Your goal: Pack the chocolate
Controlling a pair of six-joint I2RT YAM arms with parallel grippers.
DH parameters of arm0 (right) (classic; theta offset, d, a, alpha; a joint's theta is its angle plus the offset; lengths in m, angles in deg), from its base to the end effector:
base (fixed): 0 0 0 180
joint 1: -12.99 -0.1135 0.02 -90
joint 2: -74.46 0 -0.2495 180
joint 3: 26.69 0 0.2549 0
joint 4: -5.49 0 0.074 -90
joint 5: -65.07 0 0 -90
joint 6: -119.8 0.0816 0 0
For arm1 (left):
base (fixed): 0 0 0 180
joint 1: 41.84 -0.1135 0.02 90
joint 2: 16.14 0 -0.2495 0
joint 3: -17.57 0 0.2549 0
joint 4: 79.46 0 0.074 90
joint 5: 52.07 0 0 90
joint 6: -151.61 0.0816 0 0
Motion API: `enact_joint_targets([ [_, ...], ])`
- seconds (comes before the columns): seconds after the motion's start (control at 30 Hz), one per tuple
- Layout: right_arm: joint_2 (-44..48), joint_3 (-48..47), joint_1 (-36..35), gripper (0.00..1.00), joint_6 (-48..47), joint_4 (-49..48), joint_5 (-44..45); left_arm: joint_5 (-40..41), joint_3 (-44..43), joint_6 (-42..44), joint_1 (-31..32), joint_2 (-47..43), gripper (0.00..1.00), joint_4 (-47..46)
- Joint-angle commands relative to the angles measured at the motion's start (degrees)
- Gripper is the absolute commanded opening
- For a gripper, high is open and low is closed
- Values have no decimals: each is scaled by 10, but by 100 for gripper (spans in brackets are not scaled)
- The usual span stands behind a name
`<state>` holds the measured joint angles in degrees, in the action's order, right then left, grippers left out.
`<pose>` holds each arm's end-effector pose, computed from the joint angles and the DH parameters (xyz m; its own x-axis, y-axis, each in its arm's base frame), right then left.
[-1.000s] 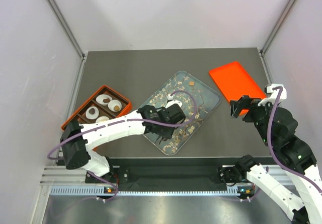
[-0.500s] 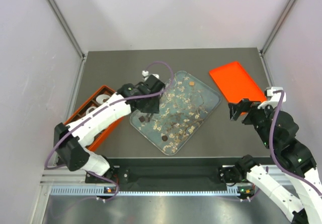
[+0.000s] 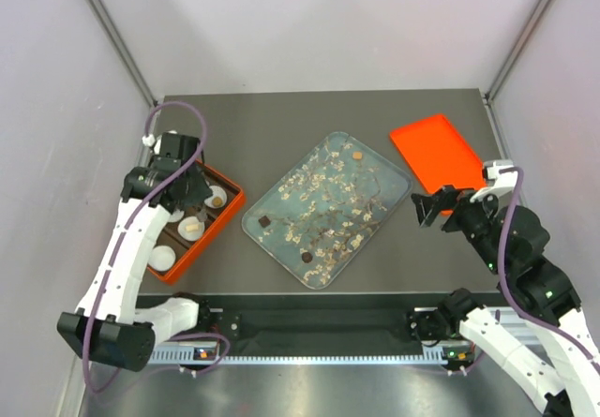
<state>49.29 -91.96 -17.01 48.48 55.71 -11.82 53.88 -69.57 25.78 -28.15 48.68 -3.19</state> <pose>0.1307 0.0541 0.3568 -0.2382 0.2227 -0.9453 -0.2294 0.9329 0.2775 0.2379 -0.0349 0.3128 -0.6781 -0.4141 -0.6072 -0.4027 0.9004 -0.1644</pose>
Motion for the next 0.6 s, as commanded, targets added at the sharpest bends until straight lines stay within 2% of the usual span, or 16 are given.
enact_joint_targets([
  [0.0, -1, -2, -9, 100, 5, -39, -33, 2, 23, 10, -53, -8, 33, 31],
  [0.17, -1, 3, -9, 100, -1, -49, -52, 14, 38, -5, -89, -8, 33, 44],
  [0.57, 13, 18, -9, 100, 6, -48, -80, 149, 42, -53, -96, -67, 35, 142],
])
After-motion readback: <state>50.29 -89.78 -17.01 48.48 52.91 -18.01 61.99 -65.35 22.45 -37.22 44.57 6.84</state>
